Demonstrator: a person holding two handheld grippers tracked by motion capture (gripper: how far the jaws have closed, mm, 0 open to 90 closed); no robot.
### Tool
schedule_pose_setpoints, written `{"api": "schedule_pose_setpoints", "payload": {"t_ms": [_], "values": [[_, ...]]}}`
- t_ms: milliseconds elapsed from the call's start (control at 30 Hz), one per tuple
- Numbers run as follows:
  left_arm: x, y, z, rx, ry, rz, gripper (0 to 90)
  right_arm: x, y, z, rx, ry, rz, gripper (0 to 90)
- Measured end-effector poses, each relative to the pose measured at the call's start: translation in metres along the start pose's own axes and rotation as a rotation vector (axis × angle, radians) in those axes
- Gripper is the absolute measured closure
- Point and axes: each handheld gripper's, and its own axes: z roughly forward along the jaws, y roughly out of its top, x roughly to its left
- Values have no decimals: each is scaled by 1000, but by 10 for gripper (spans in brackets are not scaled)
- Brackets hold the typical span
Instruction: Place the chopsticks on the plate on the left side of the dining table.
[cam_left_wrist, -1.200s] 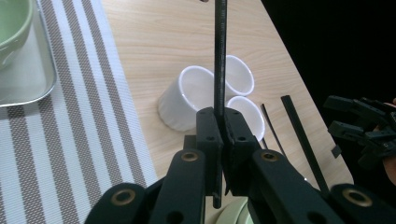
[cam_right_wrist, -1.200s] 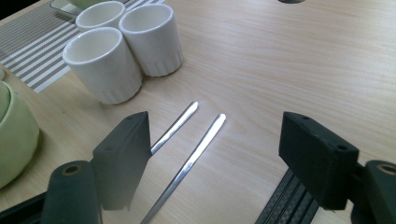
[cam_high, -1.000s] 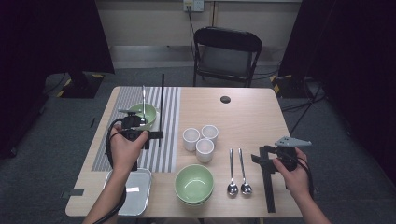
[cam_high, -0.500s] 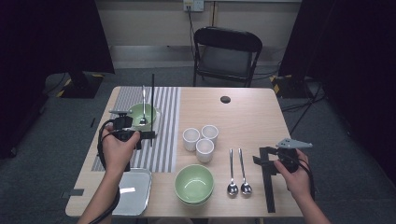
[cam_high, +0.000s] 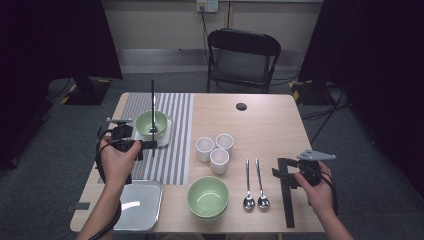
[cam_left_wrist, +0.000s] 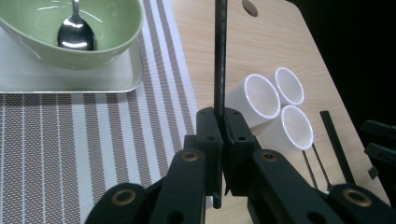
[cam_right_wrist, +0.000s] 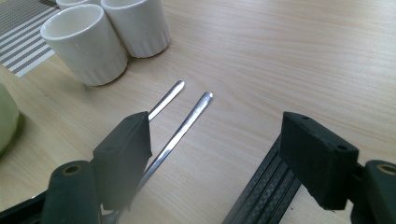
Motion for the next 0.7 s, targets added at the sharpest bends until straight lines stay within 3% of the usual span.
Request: {"api": "schedule_pose_setpoints", "payload": {"t_ms": [400, 700], "values": [[13, 1, -3, -17, 35, -25, 871, -1, -2, 2, 6, 1, 4, 248], [27, 1, -5, -30, 52, -67, 871, -1, -4, 3, 13, -1, -1, 248]]}}
